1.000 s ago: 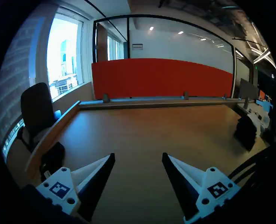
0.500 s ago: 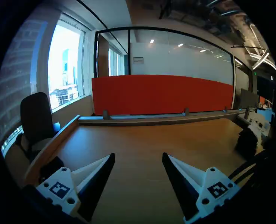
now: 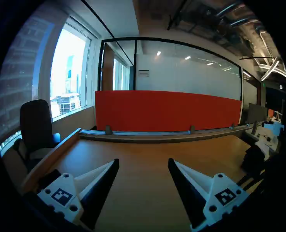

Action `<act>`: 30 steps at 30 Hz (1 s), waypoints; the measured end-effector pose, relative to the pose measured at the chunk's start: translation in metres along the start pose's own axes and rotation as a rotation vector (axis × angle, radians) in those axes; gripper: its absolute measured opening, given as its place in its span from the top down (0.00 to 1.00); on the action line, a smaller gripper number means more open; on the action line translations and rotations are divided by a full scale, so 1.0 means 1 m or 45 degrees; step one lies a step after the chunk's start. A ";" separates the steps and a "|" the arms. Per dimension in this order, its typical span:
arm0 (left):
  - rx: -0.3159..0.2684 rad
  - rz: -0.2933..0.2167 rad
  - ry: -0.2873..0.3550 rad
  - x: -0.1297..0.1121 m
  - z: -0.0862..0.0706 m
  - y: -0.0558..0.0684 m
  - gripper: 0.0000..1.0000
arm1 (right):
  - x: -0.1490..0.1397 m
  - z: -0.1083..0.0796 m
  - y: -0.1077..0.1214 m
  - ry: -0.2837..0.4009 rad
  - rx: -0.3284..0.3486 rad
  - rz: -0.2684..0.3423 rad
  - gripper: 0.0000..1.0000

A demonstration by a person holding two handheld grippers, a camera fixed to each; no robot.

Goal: Fold towel

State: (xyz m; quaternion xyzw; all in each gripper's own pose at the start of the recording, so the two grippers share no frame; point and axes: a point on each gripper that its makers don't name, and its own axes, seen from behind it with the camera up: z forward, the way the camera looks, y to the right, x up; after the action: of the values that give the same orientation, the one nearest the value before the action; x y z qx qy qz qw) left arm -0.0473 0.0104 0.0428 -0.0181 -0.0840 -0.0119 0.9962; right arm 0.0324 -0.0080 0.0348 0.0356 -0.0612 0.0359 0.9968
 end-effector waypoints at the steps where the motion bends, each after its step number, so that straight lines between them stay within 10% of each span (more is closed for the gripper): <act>1: 0.001 -0.002 0.005 0.001 0.000 0.000 0.06 | 0.001 0.000 -0.001 0.000 -0.001 0.000 0.01; 14: -0.002 -0.007 0.082 0.011 0.000 0.005 0.06 | 0.015 -0.004 -0.009 -0.020 -0.011 -0.054 0.01; 30: -0.001 0.168 0.191 0.015 -0.010 0.014 0.06 | 0.035 -0.018 -0.022 -0.023 -0.040 -0.050 0.01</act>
State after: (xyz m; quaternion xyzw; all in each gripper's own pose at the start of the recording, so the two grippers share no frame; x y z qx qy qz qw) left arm -0.0309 0.0238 0.0351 -0.0231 -0.0078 0.0522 0.9983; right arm 0.0705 -0.0264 0.0195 0.0215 -0.0701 0.0149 0.9972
